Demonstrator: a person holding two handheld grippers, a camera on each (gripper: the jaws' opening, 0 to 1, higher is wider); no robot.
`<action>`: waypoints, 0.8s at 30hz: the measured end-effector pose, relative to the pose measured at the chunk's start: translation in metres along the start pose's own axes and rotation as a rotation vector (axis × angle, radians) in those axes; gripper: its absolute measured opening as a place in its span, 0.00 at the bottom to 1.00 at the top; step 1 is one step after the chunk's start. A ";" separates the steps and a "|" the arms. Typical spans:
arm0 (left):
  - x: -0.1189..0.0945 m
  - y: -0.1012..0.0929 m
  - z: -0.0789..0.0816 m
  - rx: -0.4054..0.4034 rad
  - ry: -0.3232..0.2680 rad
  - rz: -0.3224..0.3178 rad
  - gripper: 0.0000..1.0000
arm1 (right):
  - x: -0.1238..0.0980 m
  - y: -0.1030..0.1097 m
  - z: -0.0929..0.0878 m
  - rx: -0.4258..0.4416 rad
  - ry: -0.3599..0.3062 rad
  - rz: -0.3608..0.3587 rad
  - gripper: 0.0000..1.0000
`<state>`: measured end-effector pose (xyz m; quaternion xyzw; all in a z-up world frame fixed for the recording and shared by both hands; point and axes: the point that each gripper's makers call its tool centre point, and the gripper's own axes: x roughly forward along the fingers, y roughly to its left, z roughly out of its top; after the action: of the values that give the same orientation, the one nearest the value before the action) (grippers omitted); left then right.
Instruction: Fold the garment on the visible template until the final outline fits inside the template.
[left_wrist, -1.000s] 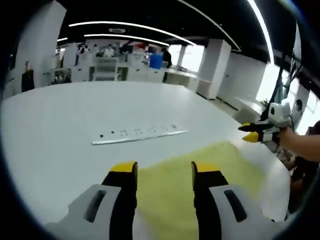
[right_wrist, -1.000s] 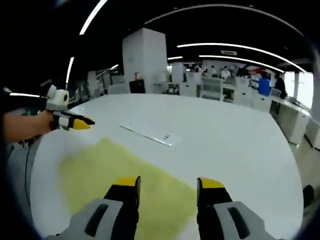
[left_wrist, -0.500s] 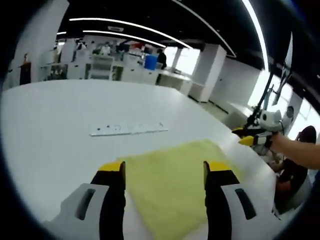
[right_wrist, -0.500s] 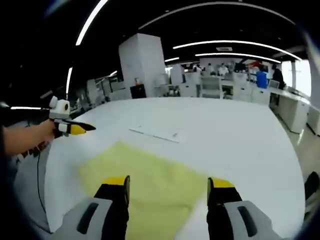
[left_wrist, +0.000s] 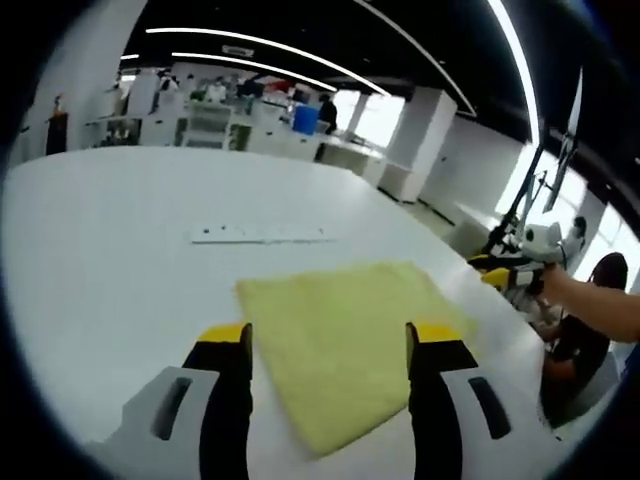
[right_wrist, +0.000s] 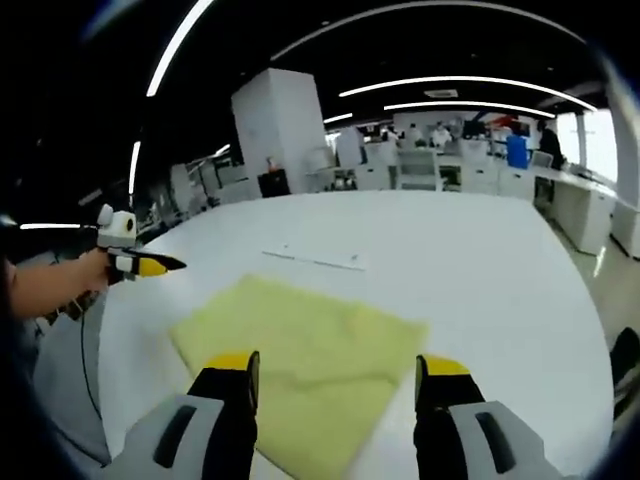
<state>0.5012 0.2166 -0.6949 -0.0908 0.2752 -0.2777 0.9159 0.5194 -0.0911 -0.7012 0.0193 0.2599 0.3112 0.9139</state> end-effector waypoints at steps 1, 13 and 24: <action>-0.001 0.000 -0.003 0.008 0.006 0.003 0.58 | -0.001 0.001 -0.001 0.003 -0.003 0.000 0.61; -0.012 -0.002 -0.037 -0.020 0.044 0.005 0.52 | -0.007 0.008 -0.028 0.026 0.029 0.002 0.59; -0.011 -0.002 -0.080 -0.060 0.114 0.004 0.41 | -0.012 0.007 -0.072 0.070 0.087 -0.008 0.42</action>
<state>0.4485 0.2198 -0.7557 -0.1018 0.3353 -0.2723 0.8961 0.4726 -0.1014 -0.7569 0.0366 0.3104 0.2986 0.9018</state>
